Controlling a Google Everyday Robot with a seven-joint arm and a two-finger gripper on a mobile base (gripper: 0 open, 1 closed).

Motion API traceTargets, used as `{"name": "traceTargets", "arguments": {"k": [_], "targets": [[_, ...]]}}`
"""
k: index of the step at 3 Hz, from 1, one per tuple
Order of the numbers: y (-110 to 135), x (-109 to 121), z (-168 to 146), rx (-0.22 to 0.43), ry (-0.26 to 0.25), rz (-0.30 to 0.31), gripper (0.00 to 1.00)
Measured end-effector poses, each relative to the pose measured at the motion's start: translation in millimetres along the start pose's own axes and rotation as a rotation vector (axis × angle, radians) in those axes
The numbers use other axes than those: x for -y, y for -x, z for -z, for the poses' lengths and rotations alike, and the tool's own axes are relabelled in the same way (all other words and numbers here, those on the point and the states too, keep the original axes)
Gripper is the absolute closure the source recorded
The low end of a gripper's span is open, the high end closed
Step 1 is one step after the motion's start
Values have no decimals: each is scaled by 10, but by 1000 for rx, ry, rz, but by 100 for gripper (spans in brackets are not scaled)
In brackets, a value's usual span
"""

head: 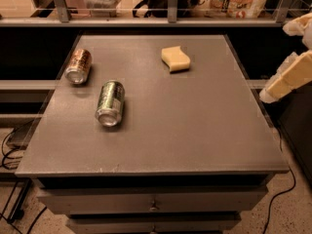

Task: Pick sponge

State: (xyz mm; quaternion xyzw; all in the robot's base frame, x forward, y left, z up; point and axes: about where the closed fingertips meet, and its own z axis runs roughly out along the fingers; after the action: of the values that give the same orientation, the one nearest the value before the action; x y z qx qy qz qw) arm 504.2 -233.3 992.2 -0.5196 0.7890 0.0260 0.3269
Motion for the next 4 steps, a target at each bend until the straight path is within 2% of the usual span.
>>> {"name": "traceTargets", "arguments": {"k": [1, 2, 3, 4], "targets": [[210, 243, -355, 90, 31, -13, 0], [210, 242, -355, 90, 31, -13, 0], [272, 220, -557, 93, 36, -56, 0], [524, 281, -958, 136, 47, -88, 0]]}}
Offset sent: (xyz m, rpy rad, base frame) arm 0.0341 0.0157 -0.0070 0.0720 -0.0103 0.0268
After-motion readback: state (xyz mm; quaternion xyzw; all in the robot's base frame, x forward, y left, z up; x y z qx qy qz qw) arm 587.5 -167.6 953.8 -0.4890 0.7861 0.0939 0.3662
